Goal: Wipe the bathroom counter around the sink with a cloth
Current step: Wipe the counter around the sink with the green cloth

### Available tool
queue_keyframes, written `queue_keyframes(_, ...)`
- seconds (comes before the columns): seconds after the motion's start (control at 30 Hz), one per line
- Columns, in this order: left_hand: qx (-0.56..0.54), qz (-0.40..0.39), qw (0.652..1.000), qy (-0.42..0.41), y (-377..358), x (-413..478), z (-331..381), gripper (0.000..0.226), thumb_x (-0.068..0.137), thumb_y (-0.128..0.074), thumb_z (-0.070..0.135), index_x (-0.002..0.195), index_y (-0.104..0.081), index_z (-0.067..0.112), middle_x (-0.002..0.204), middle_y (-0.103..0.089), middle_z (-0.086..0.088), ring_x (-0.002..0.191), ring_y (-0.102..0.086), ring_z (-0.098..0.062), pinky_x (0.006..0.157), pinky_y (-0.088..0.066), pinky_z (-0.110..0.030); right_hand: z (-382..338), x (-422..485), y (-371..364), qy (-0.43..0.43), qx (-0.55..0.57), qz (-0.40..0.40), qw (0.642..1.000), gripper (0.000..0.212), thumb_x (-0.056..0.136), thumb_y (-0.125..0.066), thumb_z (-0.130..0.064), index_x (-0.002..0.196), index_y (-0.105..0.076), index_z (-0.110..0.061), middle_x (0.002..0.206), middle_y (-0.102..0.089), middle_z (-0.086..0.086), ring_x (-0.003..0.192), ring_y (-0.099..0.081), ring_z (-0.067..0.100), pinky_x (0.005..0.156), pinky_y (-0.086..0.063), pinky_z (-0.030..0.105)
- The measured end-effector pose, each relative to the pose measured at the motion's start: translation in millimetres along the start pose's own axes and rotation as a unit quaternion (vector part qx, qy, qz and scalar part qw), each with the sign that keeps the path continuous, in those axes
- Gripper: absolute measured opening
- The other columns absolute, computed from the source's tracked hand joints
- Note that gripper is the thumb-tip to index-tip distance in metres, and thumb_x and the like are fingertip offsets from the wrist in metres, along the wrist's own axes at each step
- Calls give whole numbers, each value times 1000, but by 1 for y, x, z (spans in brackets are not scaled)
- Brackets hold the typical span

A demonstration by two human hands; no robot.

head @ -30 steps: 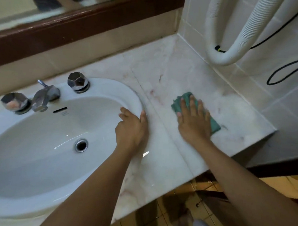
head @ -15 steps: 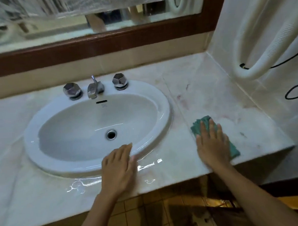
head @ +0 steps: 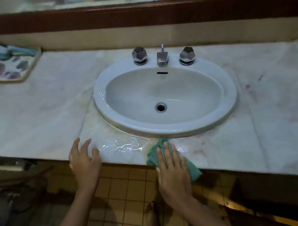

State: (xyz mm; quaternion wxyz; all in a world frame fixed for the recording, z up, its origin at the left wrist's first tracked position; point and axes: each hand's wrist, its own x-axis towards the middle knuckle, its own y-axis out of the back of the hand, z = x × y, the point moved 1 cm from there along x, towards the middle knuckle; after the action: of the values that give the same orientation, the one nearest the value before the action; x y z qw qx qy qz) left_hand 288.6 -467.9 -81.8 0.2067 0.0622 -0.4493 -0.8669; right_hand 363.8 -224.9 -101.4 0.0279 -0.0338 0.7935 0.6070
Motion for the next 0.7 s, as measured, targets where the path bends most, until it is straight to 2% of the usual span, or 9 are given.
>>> queue_keyframes(0.07, 26, 18, 999, 5, 5, 26, -12, 39, 91, -49, 26, 127, -60, 13, 152, -35, -6, 137, -29, -32, 110, -24, -55, 13, -2, -1, 97, -23, -6, 995, 59, 95, -33, -37, 151, -26, -20, 159, -20, 6, 147, -12, 24, 117, -16, 44)
queue_keyframes(0.13, 65, 27, 997, 16, 12, 56, -26, 39, 94, -50, 23, 131, -56, 13, 154, -32, -7, 138, -28, -31, 109, -22, -55, 32, 3, 4, 144, -48, -9, 988, 58, 96, -32, -39, 151, -24, -23, 159, -18, 2, 146, -13, 20, 118, -21, 41)
queue_keyframes(0.23, 124, 11, 991, 39, 20, 97, -52, 44, 96, -43, 30, 137, -48, 15, 156, -27, -8, 139, -24, -32, 109, -22, -55, 43, 15, 8, 134, -58, -22, 989, 57, 97, -29, -39, 152, -23, -23, 160, -17, 0, 147, -10, 19, 113, -22, 42)
queue_keyframes(0.33, 152, 7, 987, 52, 16, 112, -67, 45, 94, -42, 35, 137, -46, 19, 154, -31, -7, 137, -26, -33, 106, -26, -56, 21, 23, 5, 106, -47, -23, 993, 58, 98, -24, -40, 152, -21, -19, 160, -16, 3, 148, -4, 19, 118, -20, 40)
queue_keyframes(0.47, 147, 46, 986, 67, 10, 112, -68, 45, 90, -48, 39, 132, -50, 22, 150, -37, -3, 135, -31, -30, 102, -29, -53, -17, 45, -1, 150, -40, -36, 987, 58, 99, -25, -42, 152, -18, -18, 161, -11, 3, 149, -1, 17, 120, -14, 39)
queue_keyframes(0.7, 135, 71, 986, 61, 8, 111, -71, 45, 90, -48, 41, 131, -52, 24, 149, -39, 0, 134, -33, -25, 102, -29, -47, -80, 107, -8, 224, -42, -45, 973, 57, 100, -19, -40, 153, -14, -18, 161, -5, 1, 148, 1, 14, 118, 1, 30)
